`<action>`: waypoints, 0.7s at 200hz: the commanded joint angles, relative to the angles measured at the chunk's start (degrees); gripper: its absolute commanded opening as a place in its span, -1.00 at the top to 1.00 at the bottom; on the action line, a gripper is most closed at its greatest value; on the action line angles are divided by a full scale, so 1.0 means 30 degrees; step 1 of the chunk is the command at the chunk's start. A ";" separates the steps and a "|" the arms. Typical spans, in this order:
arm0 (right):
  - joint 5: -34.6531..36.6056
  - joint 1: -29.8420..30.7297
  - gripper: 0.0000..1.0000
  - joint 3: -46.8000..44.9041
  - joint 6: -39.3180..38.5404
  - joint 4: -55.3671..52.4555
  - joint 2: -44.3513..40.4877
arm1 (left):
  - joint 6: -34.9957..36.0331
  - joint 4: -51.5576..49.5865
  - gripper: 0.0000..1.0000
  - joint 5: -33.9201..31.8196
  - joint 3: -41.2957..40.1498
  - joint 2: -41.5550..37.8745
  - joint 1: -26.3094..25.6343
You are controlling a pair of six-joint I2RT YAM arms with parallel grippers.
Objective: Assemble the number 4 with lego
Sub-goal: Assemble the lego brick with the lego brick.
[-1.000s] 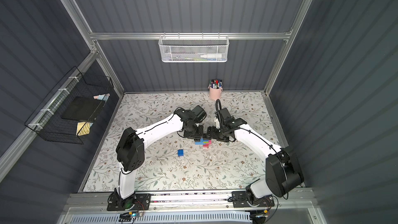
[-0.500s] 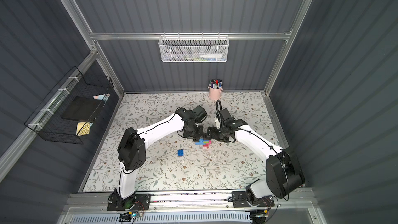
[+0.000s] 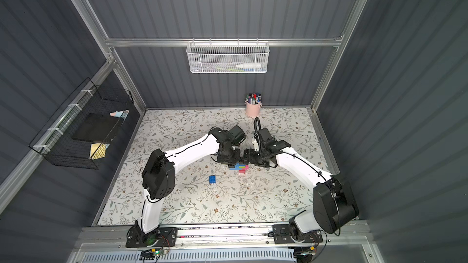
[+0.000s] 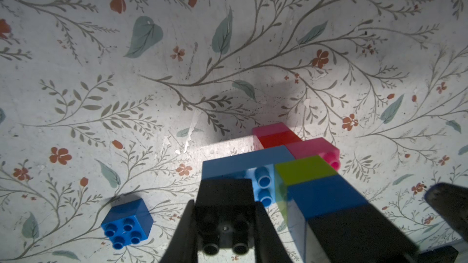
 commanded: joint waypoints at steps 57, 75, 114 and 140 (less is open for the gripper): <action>0.0916 -0.0012 -0.58 -0.0913 -0.0113 -0.1491 0.0162 | -0.0939 -0.0533 1.00 -0.0404 0.0437 0.0943 -0.0273; 0.0898 -0.0012 -0.58 -0.0938 -0.0135 -0.1474 0.0164 | -0.0911 -0.0721 1.00 -0.0629 0.0647 0.1167 -0.0326; 0.0836 -0.0012 -0.58 -0.0999 -0.0201 -0.1449 0.0160 | -0.0546 -0.1049 1.00 -0.1206 0.1019 0.1514 -0.0486; 0.0872 -0.0026 -0.57 -0.1030 -0.0216 -0.1493 0.0140 | -0.0264 -0.1096 1.00 -0.1042 0.1041 0.1708 -0.0554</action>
